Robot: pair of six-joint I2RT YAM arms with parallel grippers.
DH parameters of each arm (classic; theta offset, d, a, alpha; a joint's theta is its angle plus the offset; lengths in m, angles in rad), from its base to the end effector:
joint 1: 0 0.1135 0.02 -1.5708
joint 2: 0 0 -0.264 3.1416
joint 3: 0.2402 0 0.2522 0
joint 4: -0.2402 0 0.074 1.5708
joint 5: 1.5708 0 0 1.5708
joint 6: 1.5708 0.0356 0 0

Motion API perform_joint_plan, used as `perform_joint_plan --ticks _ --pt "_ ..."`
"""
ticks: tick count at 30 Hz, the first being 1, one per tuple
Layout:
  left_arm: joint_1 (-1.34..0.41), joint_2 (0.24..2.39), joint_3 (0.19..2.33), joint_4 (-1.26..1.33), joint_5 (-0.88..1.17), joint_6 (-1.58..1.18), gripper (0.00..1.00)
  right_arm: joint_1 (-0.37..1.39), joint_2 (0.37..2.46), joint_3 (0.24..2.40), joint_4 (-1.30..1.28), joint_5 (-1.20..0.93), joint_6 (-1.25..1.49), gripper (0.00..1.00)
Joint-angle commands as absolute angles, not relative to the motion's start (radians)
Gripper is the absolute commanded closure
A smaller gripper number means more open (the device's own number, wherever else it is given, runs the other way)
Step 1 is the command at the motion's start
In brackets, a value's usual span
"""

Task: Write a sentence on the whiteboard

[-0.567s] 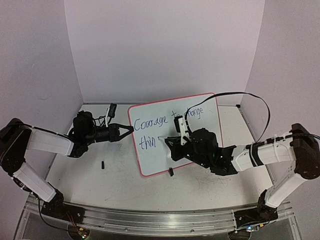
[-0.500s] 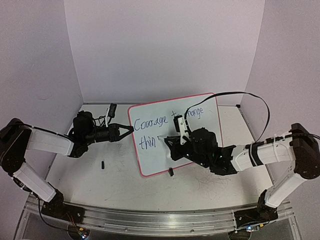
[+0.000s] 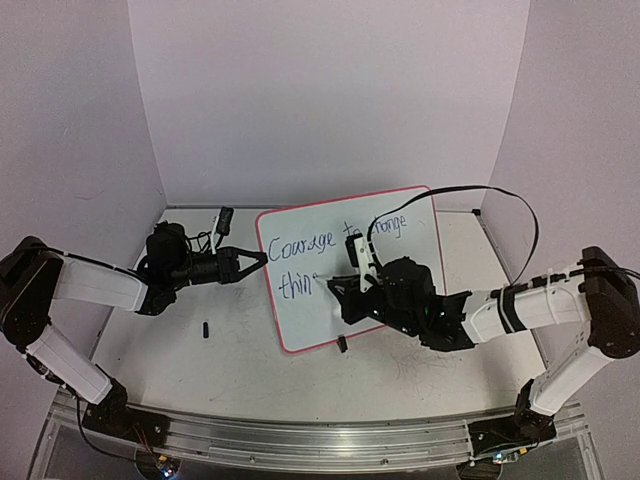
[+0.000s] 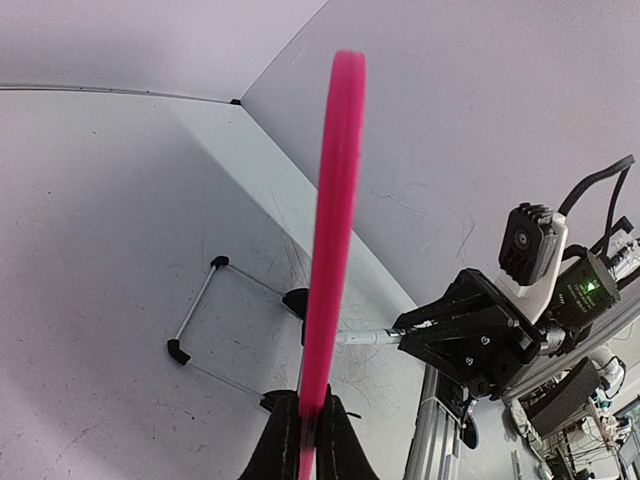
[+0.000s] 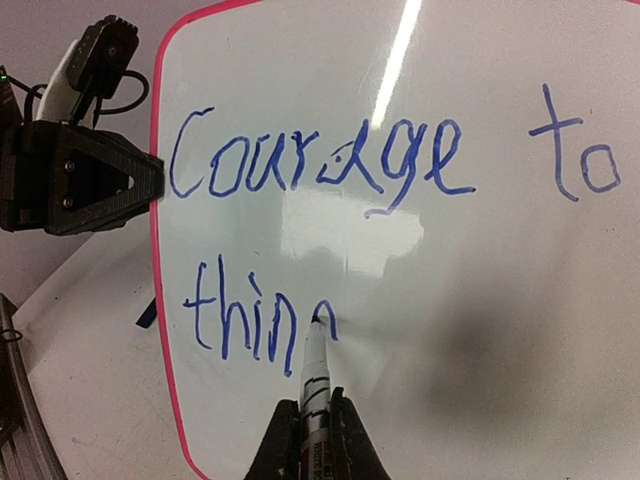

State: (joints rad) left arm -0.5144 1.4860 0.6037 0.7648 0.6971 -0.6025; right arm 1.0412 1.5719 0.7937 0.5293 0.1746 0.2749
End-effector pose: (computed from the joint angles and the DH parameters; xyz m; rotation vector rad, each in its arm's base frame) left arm 0.2501 -0.1676 0.2136 0.4965 1.8054 -1.3883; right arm 0.1784 0.2925 0.2214 -0.5843 1.7921 0.7642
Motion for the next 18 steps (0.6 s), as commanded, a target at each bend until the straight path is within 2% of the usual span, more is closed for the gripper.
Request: perform_joint_plan --ticks 1,18 --pt "-0.522 1.459 0.646 0.798 0.723 -0.634 1.00 1.042 1.583 0.766 0.516 0.162 0.282 1.00" --pt "-0.522 1.458 0.647 0.797 0.724 -0.637 1.00 1.024 1.566 0.809 0.517 0.240 0.276 1.00"
